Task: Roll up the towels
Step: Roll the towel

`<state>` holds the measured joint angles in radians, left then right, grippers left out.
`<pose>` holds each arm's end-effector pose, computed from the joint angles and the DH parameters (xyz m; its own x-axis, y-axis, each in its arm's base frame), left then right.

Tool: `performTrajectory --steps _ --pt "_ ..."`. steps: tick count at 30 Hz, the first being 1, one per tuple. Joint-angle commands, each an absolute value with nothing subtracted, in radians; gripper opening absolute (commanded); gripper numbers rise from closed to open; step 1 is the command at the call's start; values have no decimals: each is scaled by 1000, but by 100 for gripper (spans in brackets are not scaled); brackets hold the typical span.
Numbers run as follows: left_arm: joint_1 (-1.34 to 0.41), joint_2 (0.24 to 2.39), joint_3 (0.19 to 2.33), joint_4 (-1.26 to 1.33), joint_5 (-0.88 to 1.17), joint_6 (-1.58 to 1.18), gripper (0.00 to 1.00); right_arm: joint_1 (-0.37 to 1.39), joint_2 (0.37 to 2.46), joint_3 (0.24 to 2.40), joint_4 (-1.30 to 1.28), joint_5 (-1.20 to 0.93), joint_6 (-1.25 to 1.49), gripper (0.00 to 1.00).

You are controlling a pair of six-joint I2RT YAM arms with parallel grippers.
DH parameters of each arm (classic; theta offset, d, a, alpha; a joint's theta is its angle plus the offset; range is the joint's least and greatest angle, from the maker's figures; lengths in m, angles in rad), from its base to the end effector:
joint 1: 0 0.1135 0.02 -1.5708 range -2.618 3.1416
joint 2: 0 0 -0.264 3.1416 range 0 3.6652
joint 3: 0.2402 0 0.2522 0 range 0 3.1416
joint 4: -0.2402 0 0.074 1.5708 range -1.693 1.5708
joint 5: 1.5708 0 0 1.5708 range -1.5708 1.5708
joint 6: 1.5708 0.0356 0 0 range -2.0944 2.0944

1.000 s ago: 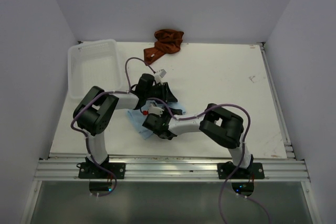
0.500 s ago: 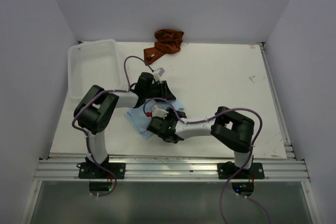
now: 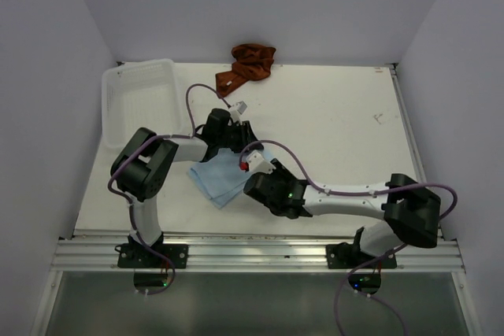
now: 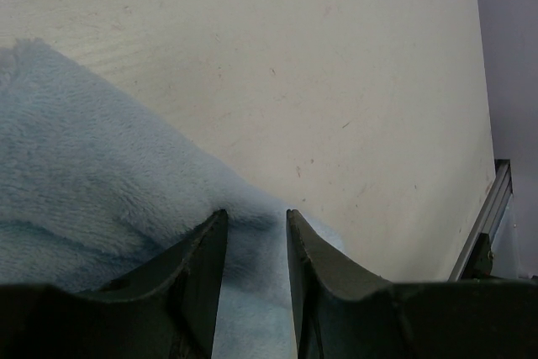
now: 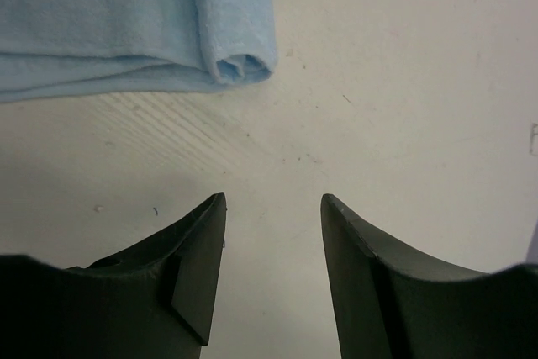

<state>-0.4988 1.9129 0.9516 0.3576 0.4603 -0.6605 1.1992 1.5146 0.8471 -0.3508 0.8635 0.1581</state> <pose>0.3307 -0.1981 0.1356 -0.8536 -0.1609 -0.4954 0.2862 0.6497 -0.7042 0.1289 0.2563 0.1899 -0.3777 -0.6876 -0.6201 -0.4062 0.7249 -0.5563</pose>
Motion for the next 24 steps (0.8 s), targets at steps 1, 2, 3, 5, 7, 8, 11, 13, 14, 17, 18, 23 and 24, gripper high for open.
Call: performTrajectory --steps 1,2,3,5,7,8,11,13,14,17,18,23,24 --pt "-482 1913 928 308 376 -606 39 1157 1430 818 -230 724 219 53" --pt "-482 1911 925 316 377 -610 39 1131 1390 810 -215 682 236 53" --pt "-482 1910 920 321 380 -612 39 1058 1372 802 -195 561 256 53" --pt "-483 1907 917 321 379 -595 39 959 1320 764 -122 409 325 53" --pt "-485 1901 916 308 365 -586 39 809 1304 749 -60 198 397 53" --pt "-485 1896 913 304 362 -581 39 769 1301 749 -43 151 414 53" --pt "-485 1882 899 308 362 -584 39 607 1334 755 21 -35 501 54" --pt "-485 1875 891 313 362 -589 39 562 1370 758 57 -139 532 55" --pt "-485 1868 890 314 364 -589 39 545 1394 765 84 -214 544 55" --pt "-485 1861 885 314 364 -589 39 520 1480 784 127 -294 563 55" --pt "-485 1861 885 314 365 -591 39 517 1500 787 141 -308 569 56" --pt "-485 1853 877 325 373 -601 39 514 1629 787 251 -385 629 56" --pt "-485 1852 874 327 371 -603 39 515 1640 787 261 -391 633 56"
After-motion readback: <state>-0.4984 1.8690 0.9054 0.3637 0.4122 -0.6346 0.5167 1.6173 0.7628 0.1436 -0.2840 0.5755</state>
